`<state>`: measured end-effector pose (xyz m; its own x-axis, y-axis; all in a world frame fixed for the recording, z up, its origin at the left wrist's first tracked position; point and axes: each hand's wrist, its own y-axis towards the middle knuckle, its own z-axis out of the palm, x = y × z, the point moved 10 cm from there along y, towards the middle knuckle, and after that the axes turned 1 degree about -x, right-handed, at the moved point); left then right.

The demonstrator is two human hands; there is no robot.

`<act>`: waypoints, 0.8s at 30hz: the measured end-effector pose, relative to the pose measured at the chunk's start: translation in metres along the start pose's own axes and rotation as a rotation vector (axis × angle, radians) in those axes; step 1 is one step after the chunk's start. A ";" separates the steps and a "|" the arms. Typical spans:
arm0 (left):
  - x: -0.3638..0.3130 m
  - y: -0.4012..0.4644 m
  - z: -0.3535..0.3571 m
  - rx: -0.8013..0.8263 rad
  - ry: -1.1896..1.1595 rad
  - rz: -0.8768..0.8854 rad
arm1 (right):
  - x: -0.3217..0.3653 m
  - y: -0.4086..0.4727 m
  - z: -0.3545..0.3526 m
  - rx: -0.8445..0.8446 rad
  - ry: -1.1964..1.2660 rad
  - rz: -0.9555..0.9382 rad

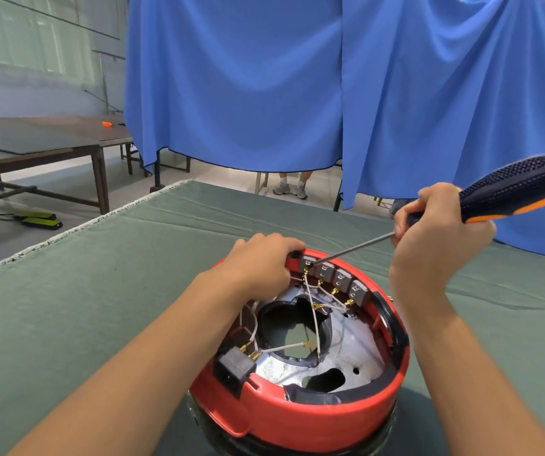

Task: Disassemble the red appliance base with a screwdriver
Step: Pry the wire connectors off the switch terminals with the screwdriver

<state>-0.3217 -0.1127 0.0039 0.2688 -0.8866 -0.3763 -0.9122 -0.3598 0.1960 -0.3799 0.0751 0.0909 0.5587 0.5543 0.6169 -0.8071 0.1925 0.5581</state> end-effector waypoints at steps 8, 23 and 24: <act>0.000 0.001 0.001 0.006 0.010 -0.009 | 0.005 -0.009 0.002 0.009 0.023 -0.025; -0.002 -0.002 -0.002 -0.006 0.039 -0.017 | 0.012 -0.025 0.012 0.134 0.040 -0.106; -0.002 -0.002 -0.002 -0.003 0.043 -0.019 | 0.013 -0.029 0.014 0.162 0.044 -0.119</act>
<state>-0.3197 -0.1110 0.0063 0.2992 -0.8911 -0.3411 -0.9057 -0.3777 0.1923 -0.3465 0.0654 0.0906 0.6370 0.5705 0.5183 -0.6926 0.1284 0.7098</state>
